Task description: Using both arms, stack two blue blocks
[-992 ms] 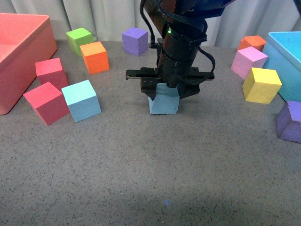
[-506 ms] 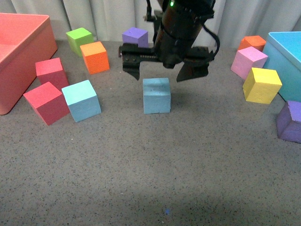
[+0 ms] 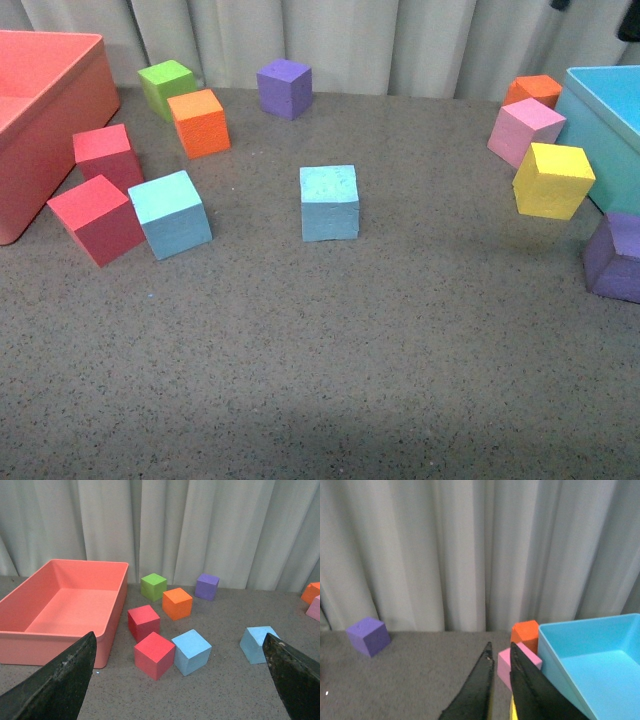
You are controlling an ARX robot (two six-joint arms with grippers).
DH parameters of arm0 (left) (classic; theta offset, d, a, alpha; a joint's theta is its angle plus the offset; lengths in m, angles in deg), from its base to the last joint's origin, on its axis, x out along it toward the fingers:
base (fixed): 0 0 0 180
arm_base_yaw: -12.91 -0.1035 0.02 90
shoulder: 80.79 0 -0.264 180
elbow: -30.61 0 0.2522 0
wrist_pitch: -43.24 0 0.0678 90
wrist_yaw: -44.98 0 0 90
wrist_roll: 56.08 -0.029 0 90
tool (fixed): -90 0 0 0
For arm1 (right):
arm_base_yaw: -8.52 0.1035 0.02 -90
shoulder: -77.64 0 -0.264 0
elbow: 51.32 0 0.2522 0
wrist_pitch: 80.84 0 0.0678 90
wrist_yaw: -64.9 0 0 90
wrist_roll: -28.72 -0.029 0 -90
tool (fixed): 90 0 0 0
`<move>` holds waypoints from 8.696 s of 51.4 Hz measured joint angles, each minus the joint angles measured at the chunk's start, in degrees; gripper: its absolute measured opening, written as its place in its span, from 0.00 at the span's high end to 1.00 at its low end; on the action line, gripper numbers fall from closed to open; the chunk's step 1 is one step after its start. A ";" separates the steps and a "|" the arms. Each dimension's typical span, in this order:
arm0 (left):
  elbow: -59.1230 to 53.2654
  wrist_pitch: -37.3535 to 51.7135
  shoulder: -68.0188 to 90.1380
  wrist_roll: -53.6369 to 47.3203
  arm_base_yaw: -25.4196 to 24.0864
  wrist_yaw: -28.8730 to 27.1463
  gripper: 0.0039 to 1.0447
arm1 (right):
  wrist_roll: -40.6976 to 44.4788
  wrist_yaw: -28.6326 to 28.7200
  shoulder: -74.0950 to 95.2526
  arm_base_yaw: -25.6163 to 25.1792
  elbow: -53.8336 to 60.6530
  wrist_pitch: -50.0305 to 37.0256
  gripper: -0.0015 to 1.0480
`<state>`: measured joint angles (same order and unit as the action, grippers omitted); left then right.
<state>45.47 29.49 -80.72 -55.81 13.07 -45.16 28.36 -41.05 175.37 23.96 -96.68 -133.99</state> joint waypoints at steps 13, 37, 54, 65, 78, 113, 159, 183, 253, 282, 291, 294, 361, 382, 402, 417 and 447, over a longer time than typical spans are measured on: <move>0.00 0.00 0.00 0.00 0.00 -0.02 0.06 | 0.39 4.83 -9.73 -3.69 11.96 -0.37 0.99; 0.00 0.00 0.00 -0.02 0.00 0.00 0.06 | 0.37 10.86 -33.18 -10.29 26.08 8.98 0.99; 0.00 0.00 0.00 0.00 0.00 0.00 0.06 | 0.35 15.80 -52.63 -15.30 30.56 23.85 0.99; 0.00 0.00 0.00 0.00 0.00 -0.02 0.06 | 0.35 15.85 -60.39 -15.30 31.15 30.58 0.99; 0.00 0.00 0.00 0.00 0.00 0.00 0.06 | 0.35 15.85 -70.82 -15.30 31.45 40.06 0.99; 0.00 0.00 0.00 0.00 0.00 0.00 0.06 | 0.37 15.85 -85.09 -15.30 31.45 54.03 0.99; 12.37 8.35 41.68 6.62 4.79 -3.41 0.06 | 0.35 16.02 -97.53 -15.30 31.41 66.82 0.10; 53.29 -4.98 100.61 21.27 12.96 -9.81 0.06 | 0.35 16.00 -97.53 -15.30 31.41 66.84 0.09; 87.67 -28.61 132.04 37.55 14.21 -12.79 0.36 | 0.35 16.00 -97.53 -15.30 31.41 66.84 0.09; 87.95 -29.66 125.42 38.66 22.82 -12.94 0.55 | 0.35 16.02 -97.53 -15.30 31.41 66.84 0.09; 91.27 -31.39 124.87 38.71 27.69 -12.50 0.55 | 0.35 16.00 -97.53 -15.30 31.41 66.84 0.09; 92.61 -32.00 124.89 38.69 29.03 -12.81 0.55 | 0.35 16.00 -97.53 -15.30 31.41 66.84 0.09; 103.82 -34.60 133.13 29.64 31.50 -14.99 0.36 | 0.35 16.02 -97.53 -15.30 31.41 66.84 0.09; 95.67 -28.70 124.45 29.07 31.50 -14.14 0.06 | 0.35 16.00 -97.53 -15.30 31.41 66.84 0.09; 61.18 22.34 109.26 10.67 28.87 -26.36 0.33 | 0.35 16.00 -97.53 -15.30 31.41 66.84 0.09; 25.77 61.88 88.24 1.01 17.64 -17.64 0.90 | 0.35 16.04 -97.53 -15.30 31.41 66.84 0.09; 3.17 55.15 60.30 0.20 5.97 -5.73 0.97 | 0.35 16.00 -97.53 -15.30 31.41 66.84 0.09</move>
<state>48.64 84.63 -20.41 -55.61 19.04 -50.89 28.71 -25.05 77.85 8.66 -65.27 -67.15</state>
